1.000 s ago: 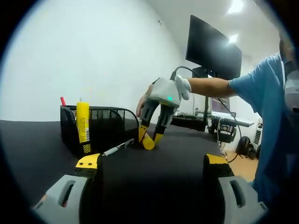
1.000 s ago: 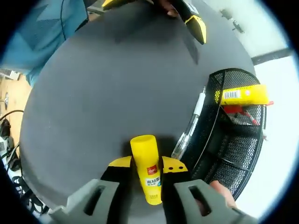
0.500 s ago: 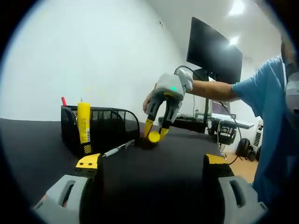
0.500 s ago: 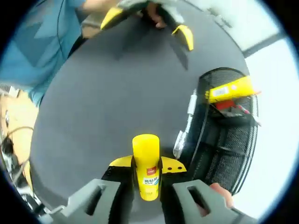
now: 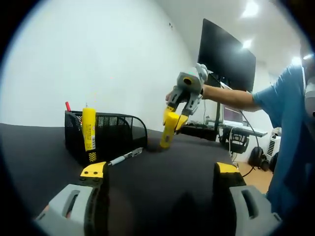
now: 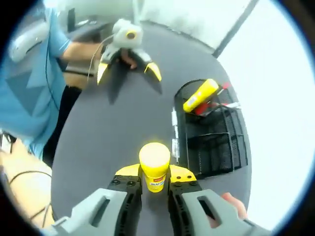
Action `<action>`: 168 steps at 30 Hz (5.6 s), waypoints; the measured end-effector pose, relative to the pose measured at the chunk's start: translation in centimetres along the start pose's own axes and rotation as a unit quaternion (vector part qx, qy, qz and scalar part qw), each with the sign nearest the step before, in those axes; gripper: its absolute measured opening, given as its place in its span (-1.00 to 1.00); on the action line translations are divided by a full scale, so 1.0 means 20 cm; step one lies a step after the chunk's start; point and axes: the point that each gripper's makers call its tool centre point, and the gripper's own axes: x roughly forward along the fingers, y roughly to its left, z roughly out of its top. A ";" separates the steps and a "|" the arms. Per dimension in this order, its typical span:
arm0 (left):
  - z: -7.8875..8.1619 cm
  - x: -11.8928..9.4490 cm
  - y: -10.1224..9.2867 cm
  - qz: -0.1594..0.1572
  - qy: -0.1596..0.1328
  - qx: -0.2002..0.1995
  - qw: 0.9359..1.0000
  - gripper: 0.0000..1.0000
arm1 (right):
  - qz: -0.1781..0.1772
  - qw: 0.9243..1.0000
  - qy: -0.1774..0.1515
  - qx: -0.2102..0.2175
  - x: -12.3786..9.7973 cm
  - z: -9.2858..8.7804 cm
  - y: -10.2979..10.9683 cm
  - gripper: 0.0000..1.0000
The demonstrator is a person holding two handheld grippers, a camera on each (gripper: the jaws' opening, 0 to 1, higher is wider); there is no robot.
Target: Pick up pens and glue sticks and place them into the holder.
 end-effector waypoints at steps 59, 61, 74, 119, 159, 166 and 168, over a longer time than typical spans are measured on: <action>0.01 0.00 -0.02 -0.011 -0.008 -0.001 1.000 0.65 | -0.087 0.935 -0.268 0.216 0.15 0.57 -0.40 -0.67; 0.01 0.00 -0.02 -0.012 -0.008 0.000 1.000 0.65 | -0.086 0.933 -0.270 0.220 0.16 0.58 -0.41 -0.67; 0.01 0.00 -0.02 -0.014 -0.008 0.001 1.000 0.65 | -0.083 0.933 -0.264 0.231 0.27 0.56 -0.44 -0.67; 0.02 -0.02 -0.06 -0.015 -0.012 0.002 1.000 0.64 | -0.067 0.938 -0.226 0.254 0.52 0.48 -0.46 -0.66; 0.02 -0.01 -0.04 -0.007 -0.009 -0.004 1.000 0.64 | -0.187 0.861 -0.354 0.313 0.01 0.39 -0.29 -0.53; 0.02 -0.01 -0.03 -0.005 -0.008 -0.007 1.000 0.64 | -0.225 0.860 -0.336 0.310 -0.06 0.28 -0.17 -0.47; 0.01 -0.01 -0.03 -0.004 -0.007 -0.009 1.000 0.64 | -0.231 0.854 -0.341 0.317 -0.08 0.26 -0.13 -0.45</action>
